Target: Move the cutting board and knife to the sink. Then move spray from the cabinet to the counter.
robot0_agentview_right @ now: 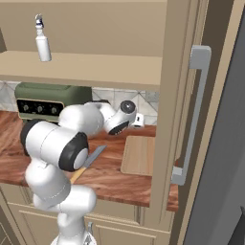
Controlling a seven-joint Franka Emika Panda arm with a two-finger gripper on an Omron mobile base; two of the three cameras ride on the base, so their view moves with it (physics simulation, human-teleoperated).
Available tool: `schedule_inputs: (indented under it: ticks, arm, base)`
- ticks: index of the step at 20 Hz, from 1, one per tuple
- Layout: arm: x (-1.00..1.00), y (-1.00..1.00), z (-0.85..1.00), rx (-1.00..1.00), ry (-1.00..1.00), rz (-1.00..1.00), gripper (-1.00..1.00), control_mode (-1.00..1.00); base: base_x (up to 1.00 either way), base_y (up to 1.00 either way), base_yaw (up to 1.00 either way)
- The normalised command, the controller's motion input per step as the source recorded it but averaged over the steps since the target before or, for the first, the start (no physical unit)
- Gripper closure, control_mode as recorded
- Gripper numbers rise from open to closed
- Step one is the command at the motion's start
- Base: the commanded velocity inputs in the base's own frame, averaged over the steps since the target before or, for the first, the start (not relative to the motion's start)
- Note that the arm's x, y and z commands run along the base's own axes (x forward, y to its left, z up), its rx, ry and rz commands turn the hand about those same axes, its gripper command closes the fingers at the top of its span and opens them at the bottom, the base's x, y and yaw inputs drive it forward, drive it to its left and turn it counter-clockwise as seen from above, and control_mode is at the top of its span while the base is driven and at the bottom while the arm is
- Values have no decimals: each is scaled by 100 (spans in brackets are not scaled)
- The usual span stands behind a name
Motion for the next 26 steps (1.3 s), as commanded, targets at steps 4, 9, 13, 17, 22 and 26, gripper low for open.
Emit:
schedule_inputs:
  ticks: [4,9,13,17,22,26]
  arm:
    - [16,-24,-12,0,15,0,-100,-100]
    - [14,-22,-9,0,23,0,-100,-100]
    - [19,-16,-22,0,13,0,-100,-100]
    - [15,-2,-42,-3,-4,0,-100,-100]
    - [17,0,-47,-2,-4,0,-100,-100]
    - [31,0,-22,0,1,0,-100,-100]
  base:
    - [0,0,0]
    - [0,0,0]
    - [0,0,0]
    - [0,0,0]
    - [0,0,0]
    - [0,0,0]
